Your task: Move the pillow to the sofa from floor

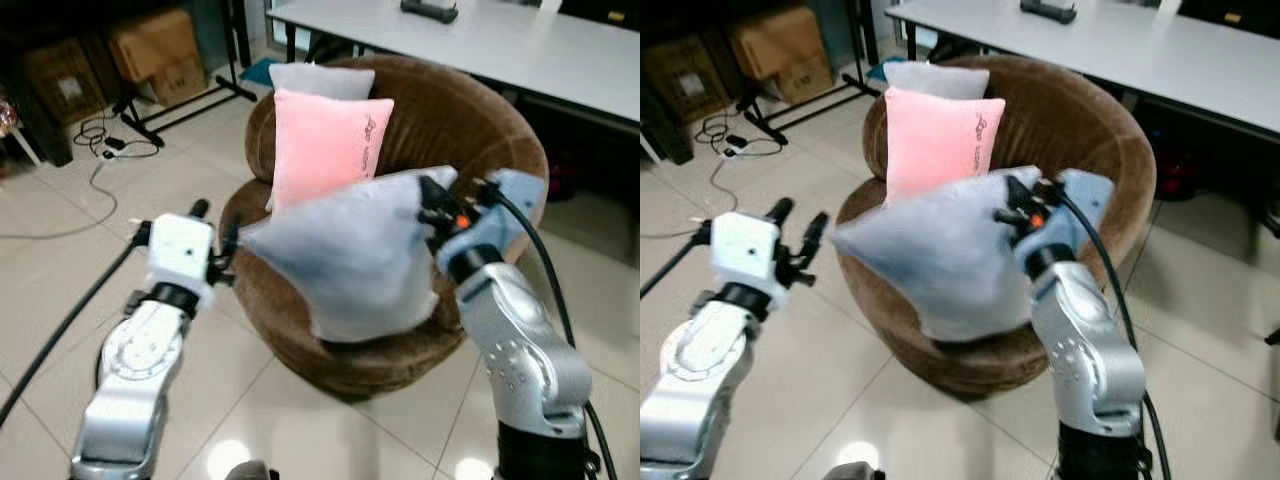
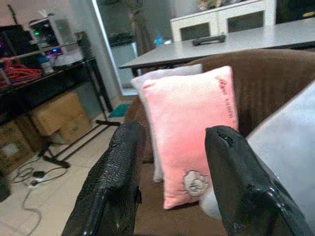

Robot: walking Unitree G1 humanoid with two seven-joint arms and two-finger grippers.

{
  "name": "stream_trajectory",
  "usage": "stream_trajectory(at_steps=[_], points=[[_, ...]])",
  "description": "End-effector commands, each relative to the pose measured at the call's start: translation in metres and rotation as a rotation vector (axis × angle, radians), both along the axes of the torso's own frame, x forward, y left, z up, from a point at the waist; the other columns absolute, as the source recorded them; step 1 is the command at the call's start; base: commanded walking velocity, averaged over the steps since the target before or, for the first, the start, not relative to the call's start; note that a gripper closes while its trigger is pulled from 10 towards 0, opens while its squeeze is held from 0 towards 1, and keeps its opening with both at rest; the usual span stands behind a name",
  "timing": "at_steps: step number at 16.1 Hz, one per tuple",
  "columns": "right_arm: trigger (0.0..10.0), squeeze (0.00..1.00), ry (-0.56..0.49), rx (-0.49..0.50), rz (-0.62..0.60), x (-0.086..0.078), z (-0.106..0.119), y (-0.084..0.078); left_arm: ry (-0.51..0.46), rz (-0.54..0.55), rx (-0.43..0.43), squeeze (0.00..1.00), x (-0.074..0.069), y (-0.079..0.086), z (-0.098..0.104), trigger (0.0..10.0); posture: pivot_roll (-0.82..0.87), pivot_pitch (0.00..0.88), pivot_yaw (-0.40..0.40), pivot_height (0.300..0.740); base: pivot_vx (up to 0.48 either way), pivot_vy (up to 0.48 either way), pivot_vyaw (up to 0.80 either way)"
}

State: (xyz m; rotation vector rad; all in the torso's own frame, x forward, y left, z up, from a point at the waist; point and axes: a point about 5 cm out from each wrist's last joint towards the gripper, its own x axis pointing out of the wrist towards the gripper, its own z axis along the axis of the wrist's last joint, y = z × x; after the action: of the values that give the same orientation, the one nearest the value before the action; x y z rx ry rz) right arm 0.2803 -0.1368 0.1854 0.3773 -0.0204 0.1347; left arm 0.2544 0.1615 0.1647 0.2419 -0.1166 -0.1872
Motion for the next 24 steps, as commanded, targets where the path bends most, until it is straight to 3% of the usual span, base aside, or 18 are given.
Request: stream_trajectory(at_steps=[1,9,12,19,24], points=[[10.0,0.0,-0.03,0.0,-0.028,-0.002,0.003,-0.008,-0.002,0.002,0.009,0.0,0.001,-0.003,-0.002,10.0,0.02,0.0,0.015,0.74,0.0,0.0,0.0],[10.0,0.0,0.011,-0.032,0.027,0.012,-0.007,-0.006,-0.029,0.045,0.003,0.0,-0.003,0.005,0.001,10.0,0.07,0.0,-0.043,0.74,0.0,0.0,0.0],[10.0,0.0,0.054,-0.072,0.03,0.005,-0.017,-0.01,-0.015,0.037,0.017,0.0,-0.002,0.008,-0.004,10.0,0.04,0.0,-0.026,0.74,0.0,0.0,0.0],[10.0,0.0,0.038,-0.061,0.062,0.006,-0.016,-0.006,-0.024,0.028,0.001,0.0,-0.002,0.005,-0.002,10.0,0.06,0.0,-0.042,0.74,0.317,0.0,0.0],[10.0,0.0,0.024,-0.09,0.053,0.008,-0.014,-0.001,-0.028,0.021,0.011,0.0,-0.001,0.007,-0.001,10.0,0.07,0.0,-0.026,0.74,0.373,0.0,0.48]])
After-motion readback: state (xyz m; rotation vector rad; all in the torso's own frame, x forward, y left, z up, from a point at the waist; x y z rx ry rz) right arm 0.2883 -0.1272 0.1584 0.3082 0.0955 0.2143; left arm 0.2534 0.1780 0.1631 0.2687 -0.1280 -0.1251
